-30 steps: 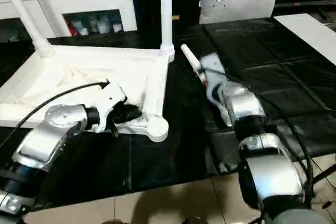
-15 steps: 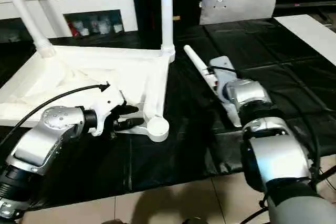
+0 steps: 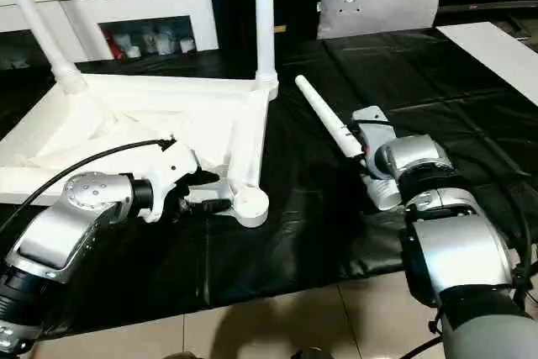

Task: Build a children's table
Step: Pick table leg

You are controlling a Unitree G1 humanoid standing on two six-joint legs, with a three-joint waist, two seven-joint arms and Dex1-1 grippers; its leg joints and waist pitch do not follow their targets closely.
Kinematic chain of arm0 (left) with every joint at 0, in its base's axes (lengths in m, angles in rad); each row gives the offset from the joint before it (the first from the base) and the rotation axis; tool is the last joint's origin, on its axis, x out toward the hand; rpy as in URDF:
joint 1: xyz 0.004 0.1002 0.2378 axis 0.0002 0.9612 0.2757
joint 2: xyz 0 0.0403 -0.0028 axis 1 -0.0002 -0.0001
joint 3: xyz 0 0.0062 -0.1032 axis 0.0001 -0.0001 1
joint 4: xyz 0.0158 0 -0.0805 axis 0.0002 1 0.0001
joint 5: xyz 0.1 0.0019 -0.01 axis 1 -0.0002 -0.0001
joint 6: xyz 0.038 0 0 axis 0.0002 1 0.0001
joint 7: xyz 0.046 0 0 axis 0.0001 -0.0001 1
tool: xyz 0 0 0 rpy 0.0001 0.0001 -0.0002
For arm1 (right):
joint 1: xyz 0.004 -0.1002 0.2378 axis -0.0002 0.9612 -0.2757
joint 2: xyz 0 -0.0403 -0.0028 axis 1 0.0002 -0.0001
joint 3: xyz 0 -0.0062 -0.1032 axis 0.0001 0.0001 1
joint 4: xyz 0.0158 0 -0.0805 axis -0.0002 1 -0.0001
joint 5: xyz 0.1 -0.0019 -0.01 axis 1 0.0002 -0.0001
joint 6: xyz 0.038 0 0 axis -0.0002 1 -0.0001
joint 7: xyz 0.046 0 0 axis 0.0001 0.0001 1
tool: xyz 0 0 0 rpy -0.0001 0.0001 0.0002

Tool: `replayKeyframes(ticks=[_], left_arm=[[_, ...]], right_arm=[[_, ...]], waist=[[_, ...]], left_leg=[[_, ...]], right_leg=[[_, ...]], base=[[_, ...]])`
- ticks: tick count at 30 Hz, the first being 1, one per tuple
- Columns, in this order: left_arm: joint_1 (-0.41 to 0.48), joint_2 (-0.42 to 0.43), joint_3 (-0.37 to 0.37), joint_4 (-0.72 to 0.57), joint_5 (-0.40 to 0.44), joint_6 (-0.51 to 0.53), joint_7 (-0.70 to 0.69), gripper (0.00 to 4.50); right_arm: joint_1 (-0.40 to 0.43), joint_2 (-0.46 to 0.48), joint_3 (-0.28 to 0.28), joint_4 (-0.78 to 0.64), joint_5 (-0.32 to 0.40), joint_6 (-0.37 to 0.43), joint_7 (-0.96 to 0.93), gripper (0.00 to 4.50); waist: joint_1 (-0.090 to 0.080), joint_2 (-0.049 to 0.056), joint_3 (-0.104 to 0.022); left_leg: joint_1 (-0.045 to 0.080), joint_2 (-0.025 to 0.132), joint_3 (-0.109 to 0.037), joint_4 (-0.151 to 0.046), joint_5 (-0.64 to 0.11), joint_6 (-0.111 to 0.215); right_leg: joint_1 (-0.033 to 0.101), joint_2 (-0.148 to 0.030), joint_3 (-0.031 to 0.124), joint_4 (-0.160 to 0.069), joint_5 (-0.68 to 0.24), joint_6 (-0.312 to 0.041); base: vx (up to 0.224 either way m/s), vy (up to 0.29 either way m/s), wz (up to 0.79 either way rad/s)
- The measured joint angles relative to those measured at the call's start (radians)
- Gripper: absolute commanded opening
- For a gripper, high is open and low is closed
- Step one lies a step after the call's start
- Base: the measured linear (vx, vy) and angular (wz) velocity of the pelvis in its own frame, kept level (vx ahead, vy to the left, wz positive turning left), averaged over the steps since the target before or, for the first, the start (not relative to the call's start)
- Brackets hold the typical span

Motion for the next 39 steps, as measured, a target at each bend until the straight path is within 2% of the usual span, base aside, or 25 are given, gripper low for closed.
replayKeyframes(ticks=[3,4,7,9,10,11,13,14,16,18,19,21,24,27,31,35,39], left_arm=[[0.001,0.003,0.0,-0.01,-0.01,0.001,0.0,3.69],[0.001,0.003,0.0,-0.017,-0.013,0.002,0.0,3.89],[0.001,0.001,0.001,-0.027,-0.019,0.004,0.0,4.07],[0.001,-0.01,0.007,-0.03,-0.031,0.006,0.001,4.2],[0.001,-0.024,0.017,-0.03,-0.042,0.008,0.003,4.28],[0.001,-0.03,0.022,-0.031,-0.049,0.009,0.004,4.38],[0.001,-0.061,0.043,-0.034,-0.07,0.009,0.026,4.5],[0.001,-0.075,0.055,-0.034,-0.075,0.009,0.037,4.5],[-0.017,-0.122,0.089,-0.025,-0.096,0.006,0.082,4.5],[-0.044,-0.16,0.115,-0.015,-0.108,-0.011,0.126,4.5],[-0.068,-0.2,0.14,0.001,-0.115,-0.038,0.17,4.5],[-0.097,-0.243,0.16,0.015,-0.125,-0.076,0.23,4.5],[-0.163,-0.342,0.246,0.065,-0.134,-0.135,0.377,4.5],[-0.242,-0.403,0.307,0.083,-0.216,-0.105,0.415,4.5],[-0.303,-0.446,0.35,0.086,-0.348,0.005,0.384,4.5],[-0.304,-0.482,0.367,0.092,-0.429,0.069,0.369,4.5],[-0.325,-0.539,0.384,0.095,-0.513,0.112,0.372,4.5]], right_arm=[[0.0,-0.004,-0.005,0.006,0.003,0.003,0.017,2.06],[0.0,-0.005,-0.015,0.007,0.008,0.005,0.017,1.92],[0.001,-0.008,-0.037,0.009,0.022,0.006,0.013,1.87],[0.006,-0.011,-0.101,0.008,0.071,0.002,-0.004,1.85],[0.011,-0.013,-0.16,0.007,0.122,-0.003,-0.015,1.85],[0.013,-0.013,-0.187,0.007,0.148,-0.003,-0.02,1.84],[0.038,-0.01,-0.29,-0.035,0.24,-0.028,-0.026,1.84],[0.046,-0.008,-0.312,-0.055,0.259,-0.035,-0.027,1.84],[0.077,0.013,-0.383,-0.149,0.326,-0.102,-0.028,1.84],[0.098,0.044,-0.425,-0.226,0.363,-0.181,-0.05,1.84],[0.109,0.06,-0.457,-0.278,0.391,-0.195,-0.056,1.84],[0.116,0.066,-0.479,-0.326,0.428,-0.17,-0.035,1.84],[0.183,0.091,-0.537,-0.483,0.554,-0.1,0.103,1.84],[0.291,0.126,-0.522,-0.688,0.673,-0.03,0.25,1.84],[0.387,0.146,-0.448,-0.864,0.765,0.047,0.345,1.83],[0.432,0.168,-0.403,-0.964,0.81,0.079,0.37,1.83],[0.455,0.193,-0.371,-0.989,0.812,0.112,0.369,1.83]], waist=[[0.001,0.0,0.0],[0.001,0.0,0.0],[0.002,0.0,0.0],[0.002,0.0,0.0],[0.002,0.0,0.0],[0.002,0.0,0.0],[0.002,0.001,0.0],[0.002,0.001,0.0],[0.003,0.001,0.0],[0.003,0.001,0.0],[0.003,0.001,0.0],[0.005,0.0,0.0],[0.008,-0.003,0.001],[0.02,-0.003,0.001],[0.032,-0.003,0.0],[0.046,-0.004,0.001],[0.057,-0.004,0.001]], left_leg=[[0.0,0.0,0.0,0.001,0.0,0.0],[0.0,0.0,0.0,0.001,0.0,0.0],[0.0,0.0,0.0,0.001,0.0,0.0],[0.0,0.0,0.0,0.002,0.0,0.0],[0.0,0.0,0.0,0.002,0.0,0.0],[0.0,0.0,0.0,0.002,0.0,0.0],[0.0,0.0,0.0,0.002,0.0,0.001],[0.0,0.0,0.001,0.002,0.0,0.001],[-0.001,0.001,0.001,0.003,0.001,0.002],[-0.001,0.001,0.001,0.003,0.002,0.004],[-0.001,0.001,0.001,0.003,0.002,0.004],[-0.001,0.001,0.001,0.003,0.002,0.004],[-0.003,0.001,0.001,0.003,0.003,0.006],[-0.006,0.001,0.001,0.003,0.002,0.008],[-0.005,0.002,0.003,0.003,0.002,0.008],[-0.005,0.002,0.003,0.004,0.002,0.008],[-0.005,0.002,0.003,0.004,0.002,0.008]], right_leg=[[0.0,0.0,0.0,0.0,0.0,0.0],[0.0,0.0,0.0,0.0,0.0,0.0],[0.0,0.0,0.0,0.0,0.0,0.0],[0.0,0.0,0.0,0.0,0.0,0.0],[0.0,0.0,0.0,0.0,0.0,0.0],[0.0,0.0,0.0,0.0,0.0,0.0],[0.0,0.0,0.0,0.001,0.0,0.0],[0.0,0.0,0.0,0.001,0.0,0.0],[-0.001,0.0,0.0,0.001,0.0,0.0],[-0.001,0.0,0.0,0.002,0.0,0.0],[-0.001,0.0,0.0,0.002,0.0,0.0],[0.0,0.0,0.0,0.001,0.0,0.0],[-0.001,0.0,-0.001,-0.001,0.0,0.0],[-0.001,0.0,-0.001,-0.001,-0.001,0.001],[-0.003,0.0,-0.001,-0.001,-0.001,0.002],[-0.003,0.0,-0.001,-0.001,-0.003,0.007],[-0.004,-0.001,-0.001,-0.004,-0.002,0.008]], base=[[0.0,0.0,0.0],[0.0,0.0,0.0],[0.0,0.0,0.0],[0.0,0.0,0.0],[0.0,0.0,0.0],[0.0,0.0,0.0],[0.0,0.0,0.0],[0.0,0.0,0.0],[0.0,0.0,0.0],[0.0,0.0,0.0],[0.0,0.0,0.0],[0.0,0.0,0.0],[0.0,0.0,0.0],[0.0,0.0,0.0],[0.0,0.0,0.0],[0.0,0.0,0.0],[0.0,0.0,0.0]])
